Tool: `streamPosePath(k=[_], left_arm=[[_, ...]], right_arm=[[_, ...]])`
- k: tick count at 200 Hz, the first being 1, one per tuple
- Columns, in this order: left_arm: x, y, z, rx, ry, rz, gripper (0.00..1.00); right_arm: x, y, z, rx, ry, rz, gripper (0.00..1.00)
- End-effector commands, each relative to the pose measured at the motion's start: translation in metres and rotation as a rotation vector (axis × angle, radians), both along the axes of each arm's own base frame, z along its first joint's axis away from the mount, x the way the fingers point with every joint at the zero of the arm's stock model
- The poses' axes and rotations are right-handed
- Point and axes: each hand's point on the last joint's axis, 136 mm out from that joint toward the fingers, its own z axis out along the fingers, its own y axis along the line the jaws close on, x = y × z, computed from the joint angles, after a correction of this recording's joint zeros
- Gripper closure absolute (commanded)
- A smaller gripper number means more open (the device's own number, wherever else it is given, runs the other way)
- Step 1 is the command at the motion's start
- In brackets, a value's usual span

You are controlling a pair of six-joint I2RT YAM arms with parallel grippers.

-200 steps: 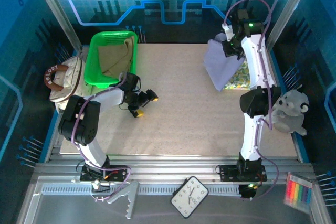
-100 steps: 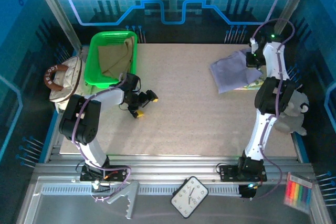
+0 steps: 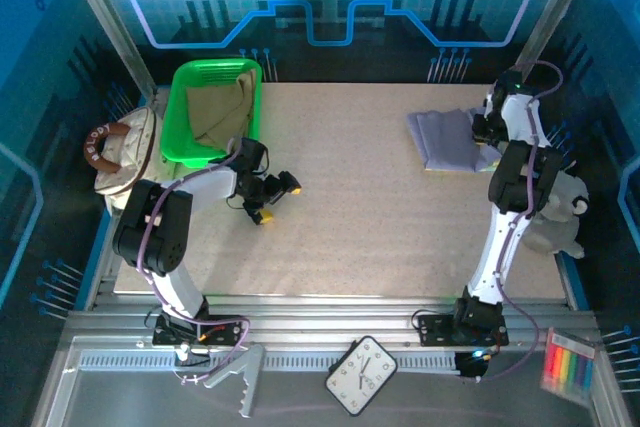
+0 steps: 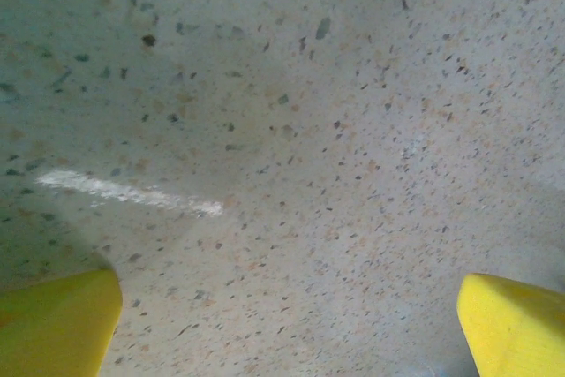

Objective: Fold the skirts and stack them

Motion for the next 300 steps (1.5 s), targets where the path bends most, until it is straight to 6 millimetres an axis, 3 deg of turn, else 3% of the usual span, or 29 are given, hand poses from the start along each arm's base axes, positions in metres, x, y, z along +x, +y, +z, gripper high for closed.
streamPosePath(k=[1,24,42,50,70,96,109,123,142,155,168,182,192,195,198,215,239,271,300], left_arm=[[0.002,0.011,0.023,0.048,-0.029,-0.013,0.01],[0.01,0.017,0.053,0.072,-0.099,-0.014,0.01],[0.016,0.026,0.076,0.098,-0.155,0.001,0.01],[0.019,0.032,0.085,0.114,-0.177,0.011,0.01],[0.031,0.05,0.102,0.157,-0.232,0.033,0.01],[0.056,0.084,0.114,0.239,-0.272,0.076,0.01],[0.071,0.099,0.119,0.263,-0.288,0.09,0.01],[0.09,0.119,0.123,0.305,-0.301,0.111,0.01],[0.117,0.147,0.119,0.398,-0.293,0.124,0.01],[0.135,0.165,0.114,0.462,-0.278,0.133,0.01],[0.153,0.18,0.106,0.481,-0.26,0.136,0.01],[0.174,0.191,0.093,0.481,-0.236,0.12,0.01],[0.188,0.194,0.083,0.483,-0.217,0.08,0.01],[0.191,0.195,0.08,0.486,-0.208,0.071,0.01],[0.194,0.195,0.075,0.486,-0.196,0.057,0.01],[0.212,0.191,0.058,0.469,-0.178,-0.019,0.01],[0.228,0.185,0.036,0.449,-0.171,-0.115,0.02],[0.243,0.174,0.014,0.395,-0.196,-0.179,0.11],[0.241,0.184,-0.013,0.46,-0.145,-0.175,0.23]], right_arm=[[-0.006,-0.024,0.056,-0.08,-0.105,-0.132,0.64],[-0.02,-0.027,0.097,-0.156,-0.18,-0.221,0.47],[-0.027,-0.015,0.117,-0.192,-0.216,-0.211,0.14],[-0.028,-0.005,0.119,-0.181,-0.209,-0.188,0.12],[-0.021,0.035,0.105,-0.052,-0.189,-0.075,0.17],[-0.01,0.066,0.067,0.097,-0.135,-0.028,0.51],[-0.004,0.076,0.047,0.151,-0.105,-0.017,0.61],[0.002,0.084,0.027,0.194,-0.074,-0.007,0.65],[0.003,0.08,-0.002,0.187,-0.003,-0.029,0.63],[0.004,0.081,-0.004,0.19,0.003,-0.033,0.58],[0.006,0.09,0.01,0.195,-0.042,-0.013,0.44],[0.007,0.093,0.037,0.157,-0.104,-0.002,0.22],[0.005,0.092,0.059,0.115,-0.147,-0.009,0.15],[0.004,0.092,0.065,0.1,-0.161,-0.014,0.04],[0.003,0.091,0.072,0.088,-0.174,-0.019,0.0],[-0.007,0.09,0.108,0.052,-0.257,-0.045,0.0],[-0.023,0.104,0.153,0.033,-0.385,0.016,0.0],[-0.048,0.124,0.183,-0.081,-0.412,0.086,0.0],[-0.058,0.139,0.199,-0.003,-0.482,0.087,0.0]])
